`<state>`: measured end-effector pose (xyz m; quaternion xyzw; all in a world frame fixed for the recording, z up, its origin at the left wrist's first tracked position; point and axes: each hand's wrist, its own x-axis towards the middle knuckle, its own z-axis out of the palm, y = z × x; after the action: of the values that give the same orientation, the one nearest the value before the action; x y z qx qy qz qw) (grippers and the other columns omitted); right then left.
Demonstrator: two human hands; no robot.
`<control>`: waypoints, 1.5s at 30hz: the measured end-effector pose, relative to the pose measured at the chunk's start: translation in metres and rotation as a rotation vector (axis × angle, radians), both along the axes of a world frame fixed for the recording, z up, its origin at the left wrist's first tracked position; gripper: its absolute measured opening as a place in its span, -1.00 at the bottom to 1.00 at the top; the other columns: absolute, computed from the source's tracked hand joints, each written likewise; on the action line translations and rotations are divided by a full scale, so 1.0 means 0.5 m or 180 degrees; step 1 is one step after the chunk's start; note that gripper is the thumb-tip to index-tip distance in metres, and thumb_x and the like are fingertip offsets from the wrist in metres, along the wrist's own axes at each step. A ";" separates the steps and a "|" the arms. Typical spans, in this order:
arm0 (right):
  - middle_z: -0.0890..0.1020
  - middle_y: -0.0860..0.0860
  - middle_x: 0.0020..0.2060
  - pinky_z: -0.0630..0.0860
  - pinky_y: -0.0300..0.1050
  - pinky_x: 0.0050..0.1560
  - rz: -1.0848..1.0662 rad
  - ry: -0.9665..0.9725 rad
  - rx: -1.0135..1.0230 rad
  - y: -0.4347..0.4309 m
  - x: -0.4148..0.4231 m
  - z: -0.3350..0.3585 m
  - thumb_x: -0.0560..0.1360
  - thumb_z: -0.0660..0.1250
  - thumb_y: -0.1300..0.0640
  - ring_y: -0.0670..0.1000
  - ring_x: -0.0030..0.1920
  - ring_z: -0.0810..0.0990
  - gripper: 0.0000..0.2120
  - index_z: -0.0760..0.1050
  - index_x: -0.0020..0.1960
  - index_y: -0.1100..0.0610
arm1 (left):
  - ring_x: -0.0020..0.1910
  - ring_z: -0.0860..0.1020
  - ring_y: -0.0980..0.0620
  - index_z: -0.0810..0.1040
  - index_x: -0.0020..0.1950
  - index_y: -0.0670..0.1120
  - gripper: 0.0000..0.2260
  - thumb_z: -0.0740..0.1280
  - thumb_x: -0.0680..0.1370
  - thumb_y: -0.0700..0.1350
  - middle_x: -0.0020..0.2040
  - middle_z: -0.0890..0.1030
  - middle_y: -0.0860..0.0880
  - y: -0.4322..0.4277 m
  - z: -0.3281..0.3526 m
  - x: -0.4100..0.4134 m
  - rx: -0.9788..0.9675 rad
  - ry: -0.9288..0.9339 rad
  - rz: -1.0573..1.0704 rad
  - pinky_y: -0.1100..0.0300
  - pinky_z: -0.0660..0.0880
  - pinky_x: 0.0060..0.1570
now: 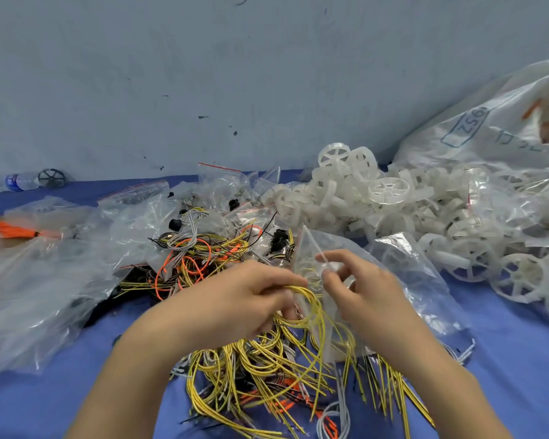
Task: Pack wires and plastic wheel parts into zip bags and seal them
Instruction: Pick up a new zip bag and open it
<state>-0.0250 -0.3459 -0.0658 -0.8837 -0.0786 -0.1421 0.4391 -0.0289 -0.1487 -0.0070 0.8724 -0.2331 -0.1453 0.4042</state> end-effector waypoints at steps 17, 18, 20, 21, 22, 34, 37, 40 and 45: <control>0.60 -0.14 -0.35 0.45 -0.28 -0.37 0.0140 0.0147 -0.0175 0.005 0.002 0.003 0.54 0.34 -0.11 -0.16 -0.45 0.56 -0.88 0.62 -0.13 -0.16 | 0.05 0.57 0.08 0.48 0.36 0.03 -0.65 0.21 0.61 0.11 0.10 0.63 0.02 -0.043 -0.059 0.031 0.0545 -0.1117 0.0810 0.20 0.48 0.00; 0.61 -0.12 -0.34 0.50 -0.24 -0.34 0.0013 0.0122 -0.0105 0.006 0.003 0.003 0.54 0.35 -0.10 -0.16 -0.45 0.56 -0.86 0.65 -0.11 -0.11 | 0.11 0.54 0.09 0.42 0.41 0.03 -0.56 0.19 0.59 0.19 0.16 0.60 0.04 -0.042 -0.063 0.029 0.0536 -0.1076 0.0848 0.16 0.47 0.07; 0.64 -0.09 -0.35 0.58 -0.08 -0.23 -0.0217 0.0102 0.0024 0.009 0.004 0.001 0.54 0.36 -0.05 -0.13 -0.44 0.58 -0.87 0.66 -0.09 -0.05 | 0.09 0.52 0.14 0.39 0.39 0.04 -0.45 0.17 0.52 0.34 0.14 0.57 0.10 -0.049 -0.070 0.019 0.0578 -0.0934 0.0897 0.18 0.43 0.02; 0.64 -0.08 -0.36 0.60 -0.02 -0.23 -0.0303 0.0130 0.0190 0.011 0.005 0.000 0.53 0.38 -0.01 -0.09 -0.44 0.60 -0.89 0.65 -0.12 -0.04 | 0.00 0.51 0.18 0.42 0.33 0.07 -0.45 0.17 0.49 0.38 0.05 0.57 0.16 -0.055 -0.074 0.014 0.0585 -0.0852 0.0888 0.19 0.42 -0.05; 0.64 -0.06 -0.38 0.62 -0.01 -0.25 -0.0367 0.0179 0.0390 0.012 0.006 -0.001 0.53 0.39 0.02 -0.06 -0.45 0.62 -0.90 0.63 -0.15 -0.04 | -0.11 0.51 0.21 0.44 0.24 0.10 -0.49 0.18 0.46 0.40 -0.08 0.53 0.22 -0.062 -0.078 0.008 0.0586 -0.0770 0.0859 0.21 0.41 -0.13; 0.66 -0.09 -0.34 0.65 0.11 -0.12 -0.0659 0.0420 0.0943 0.017 0.003 0.001 0.50 0.40 0.06 -0.05 -0.31 0.68 -0.91 0.59 -0.18 -0.01 | -0.09 0.59 -0.07 0.32 0.27 0.04 -0.62 0.27 0.49 0.08 -0.10 0.61 -0.01 -0.115 -0.108 -0.023 0.0497 -0.0713 0.0863 -0.01 0.54 -0.12; 0.64 -0.16 -0.34 0.65 0.11 -0.18 -0.0625 0.0397 0.0968 0.012 0.002 0.006 0.52 0.39 0.05 -0.08 -0.37 0.66 -0.92 0.59 -0.16 -0.03 | -0.21 0.55 -0.04 0.41 0.06 0.06 -0.85 0.24 0.52 0.04 -0.19 0.58 0.01 -0.102 -0.100 -0.016 0.0442 -0.0830 0.0764 0.02 0.51 -0.18; 0.63 -0.15 -0.32 0.64 0.12 -0.18 -0.0566 0.0333 0.0868 0.009 -0.001 0.011 0.53 0.38 0.02 -0.09 -0.38 0.63 -0.93 0.57 -0.14 -0.06 | -0.34 0.57 0.03 0.46 -0.04 0.03 -0.86 0.24 0.57 0.08 -0.24 0.58 0.01 -0.084 -0.087 -0.013 0.0337 -0.0692 0.0664 0.06 0.50 -0.24; 0.62 -0.21 -0.29 0.63 0.15 -0.16 -0.0534 0.0296 0.0753 0.007 -0.012 0.020 0.57 0.32 -0.06 -0.05 -0.38 0.63 -0.86 0.57 -0.13 -0.07 | -0.38 0.53 0.17 0.56 -0.09 -0.08 -0.79 0.23 0.62 0.01 -0.35 0.56 0.06 -0.062 -0.078 -0.003 0.0260 -0.0660 0.0651 0.03 0.52 -0.24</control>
<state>-0.0309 -0.3424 -0.0558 -0.8348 0.0333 -0.1455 0.5299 -0.0306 -0.1795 -0.0463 0.9177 -0.1774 -0.0218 0.3548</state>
